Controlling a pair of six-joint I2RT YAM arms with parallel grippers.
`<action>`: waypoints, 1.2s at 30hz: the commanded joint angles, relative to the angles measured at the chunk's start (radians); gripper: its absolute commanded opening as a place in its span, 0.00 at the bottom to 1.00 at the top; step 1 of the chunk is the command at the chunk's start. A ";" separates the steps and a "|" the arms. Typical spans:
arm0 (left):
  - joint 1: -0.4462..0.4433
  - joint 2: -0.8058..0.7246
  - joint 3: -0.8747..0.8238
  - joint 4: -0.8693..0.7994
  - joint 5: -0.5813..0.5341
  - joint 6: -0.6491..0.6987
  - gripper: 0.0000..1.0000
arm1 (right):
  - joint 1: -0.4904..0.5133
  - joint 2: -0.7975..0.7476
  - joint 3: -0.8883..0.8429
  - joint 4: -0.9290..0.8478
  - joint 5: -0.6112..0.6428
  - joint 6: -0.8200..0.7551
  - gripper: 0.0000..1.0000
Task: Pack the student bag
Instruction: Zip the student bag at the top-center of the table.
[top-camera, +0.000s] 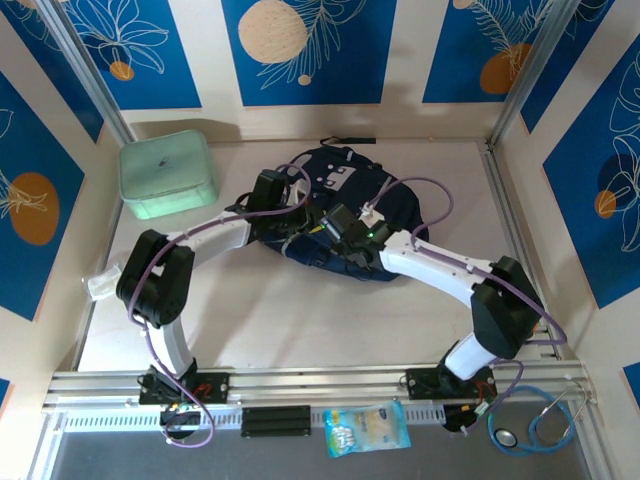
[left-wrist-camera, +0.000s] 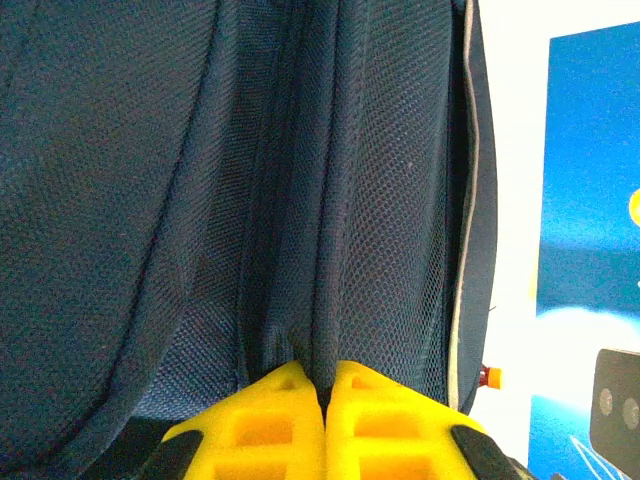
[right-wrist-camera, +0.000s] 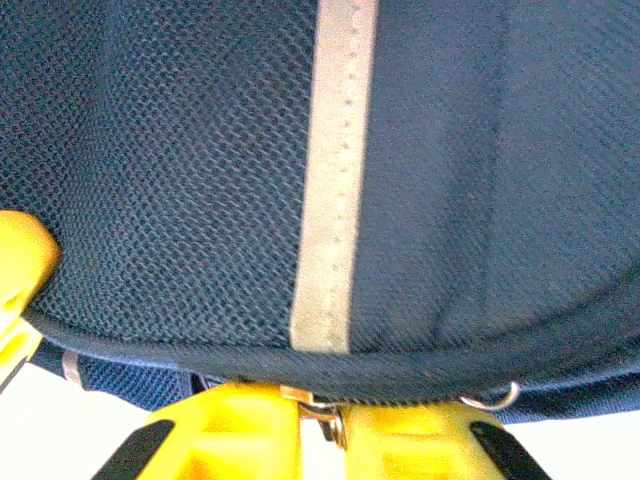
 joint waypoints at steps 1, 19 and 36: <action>0.014 -0.001 0.063 0.030 0.048 0.050 0.00 | -0.017 -0.047 -0.031 -0.068 0.049 -0.037 0.10; 0.033 0.020 0.083 -0.065 -0.011 0.142 0.00 | -0.136 -0.242 -0.190 -0.124 -0.108 -0.293 0.02; 0.037 0.019 0.102 -0.104 -0.011 0.171 0.00 | -0.175 -0.233 -0.139 -0.054 -0.193 -0.665 0.24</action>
